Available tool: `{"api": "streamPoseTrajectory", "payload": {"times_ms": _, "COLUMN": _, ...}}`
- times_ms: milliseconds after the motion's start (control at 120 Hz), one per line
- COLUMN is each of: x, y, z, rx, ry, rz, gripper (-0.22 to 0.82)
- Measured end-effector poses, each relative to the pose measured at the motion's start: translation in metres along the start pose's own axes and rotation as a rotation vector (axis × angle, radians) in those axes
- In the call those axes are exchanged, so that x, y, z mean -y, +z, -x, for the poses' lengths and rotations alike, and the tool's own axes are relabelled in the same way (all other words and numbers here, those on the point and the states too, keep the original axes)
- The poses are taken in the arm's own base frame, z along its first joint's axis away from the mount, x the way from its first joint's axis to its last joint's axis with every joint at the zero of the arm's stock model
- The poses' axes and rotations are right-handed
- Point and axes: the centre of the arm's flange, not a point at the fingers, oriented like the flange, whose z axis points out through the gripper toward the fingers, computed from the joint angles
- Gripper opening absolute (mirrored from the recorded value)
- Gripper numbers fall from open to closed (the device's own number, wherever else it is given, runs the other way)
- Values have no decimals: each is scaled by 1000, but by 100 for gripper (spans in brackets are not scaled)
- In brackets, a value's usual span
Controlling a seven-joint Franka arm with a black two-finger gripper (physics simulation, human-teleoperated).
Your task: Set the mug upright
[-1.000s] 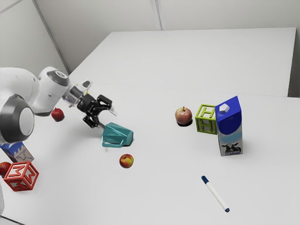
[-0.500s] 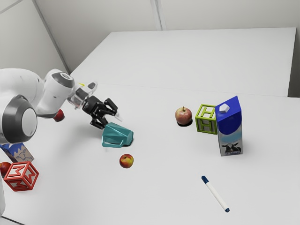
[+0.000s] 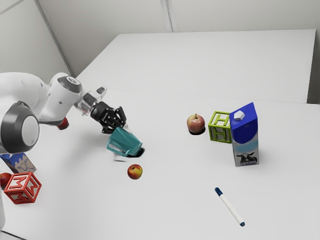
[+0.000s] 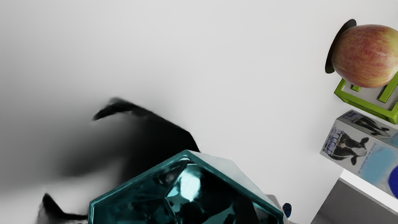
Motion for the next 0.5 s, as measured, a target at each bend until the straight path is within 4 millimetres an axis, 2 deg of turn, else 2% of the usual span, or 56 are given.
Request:
{"api": "streamPoseTrajectory", "payload": {"times_ms": 108, "x": -9, "y": -8, "z": 7, "rx": -9, "ry": 8, "rz": -25, "gripper": -16}}
{"api": "streamPoseTrajectory", "payload": {"times_ms": 242, "x": -35, "y": -23, "z": 27, "rx": -28, "ry": 38, "rz": -88, "gripper": -17}}
{"api": "streamPoseTrajectory", "payload": {"times_ms": 375, "x": -51, "y": -29, "z": 55, "rx": -44, "ry": 56, "rz": -173, "gripper": -18}}
{"api": "streamPoseTrajectory", "payload": {"times_ms": 500, "x": -79, "y": -32, "z": 90, "rx": -87, "ry": 113, "rz": -345, "gripper": -18}}
